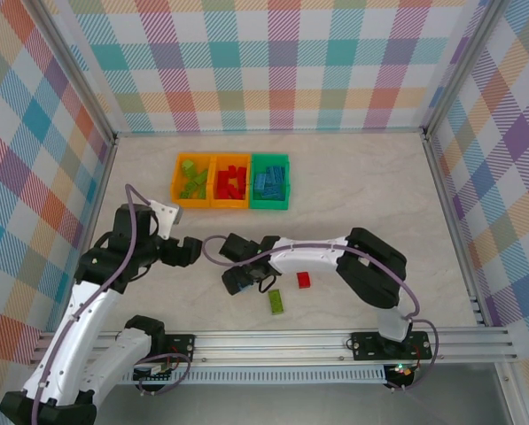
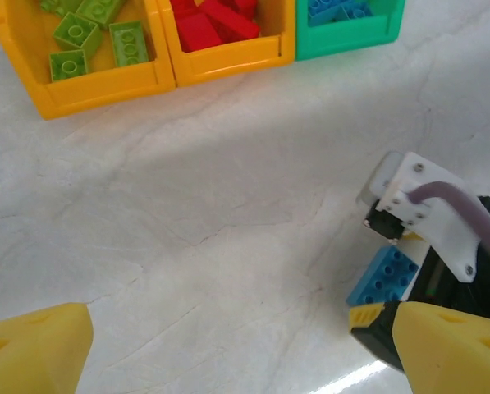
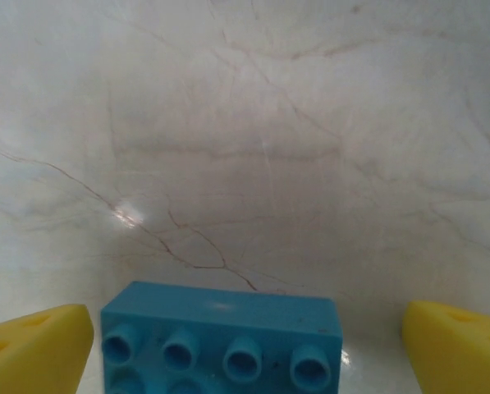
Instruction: Sort the legos into containers by color
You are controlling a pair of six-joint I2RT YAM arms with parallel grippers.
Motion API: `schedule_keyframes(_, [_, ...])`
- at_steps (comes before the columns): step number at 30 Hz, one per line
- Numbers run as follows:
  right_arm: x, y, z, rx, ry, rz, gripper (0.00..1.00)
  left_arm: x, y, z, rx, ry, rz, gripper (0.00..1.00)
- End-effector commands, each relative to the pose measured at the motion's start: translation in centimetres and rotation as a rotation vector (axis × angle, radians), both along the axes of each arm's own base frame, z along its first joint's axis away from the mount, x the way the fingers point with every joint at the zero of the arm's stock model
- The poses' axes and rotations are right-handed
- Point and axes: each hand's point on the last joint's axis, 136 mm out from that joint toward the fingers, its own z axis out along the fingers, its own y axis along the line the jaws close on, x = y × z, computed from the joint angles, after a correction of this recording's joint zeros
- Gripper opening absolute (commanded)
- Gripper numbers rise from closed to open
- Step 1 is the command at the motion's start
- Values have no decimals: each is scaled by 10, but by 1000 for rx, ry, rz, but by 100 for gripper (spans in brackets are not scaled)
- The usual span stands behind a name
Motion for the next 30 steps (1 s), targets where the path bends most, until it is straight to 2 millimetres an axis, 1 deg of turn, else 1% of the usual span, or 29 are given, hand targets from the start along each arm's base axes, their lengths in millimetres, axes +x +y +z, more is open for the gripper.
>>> schedule_keyframes(1, [-3,-3,-9,-48,10,-24,86,-7,-4,6,33,-61,-92,96])
schedule_keyframes(3, [-3,-2,-10,-40,9,-31,75,-10,-5,6,42,-74,-114,97])
schedule_keyframes(6, [-1,-1,-5,-18,-3,-46,58,-14,-10,5,35,-86,-162,97])
schedule_keyframes(8, [2,-2,1,9,-9,-60,52,-19,-19,5,16,-102,-229,98])
schedule_keyframes(11, [9,-4,15,106,9,-108,50,-31,-40,16,-63,-162,-363,98])
schedule_keyframes(16, [28,-15,44,291,45,-192,49,-56,-73,41,-216,-246,-590,100])
schedule_keyframes(20, [47,-22,69,369,32,-214,49,-64,-88,54,-309,-263,-686,100])
schedule_keyframes(22, [62,-24,87,403,-10,-217,50,-61,-92,56,-335,-264,-695,100])
schedule_keyframes(24, [82,-30,104,419,-70,-226,50,-52,-92,51,-333,-266,-669,100])
schedule_keyframes(27, [123,-39,128,421,-177,-235,52,-35,-82,31,-268,-250,-572,100])
schedule_keyframes(30, [173,-56,140,340,-312,-260,52,-24,-65,14,-161,-230,-476,100])
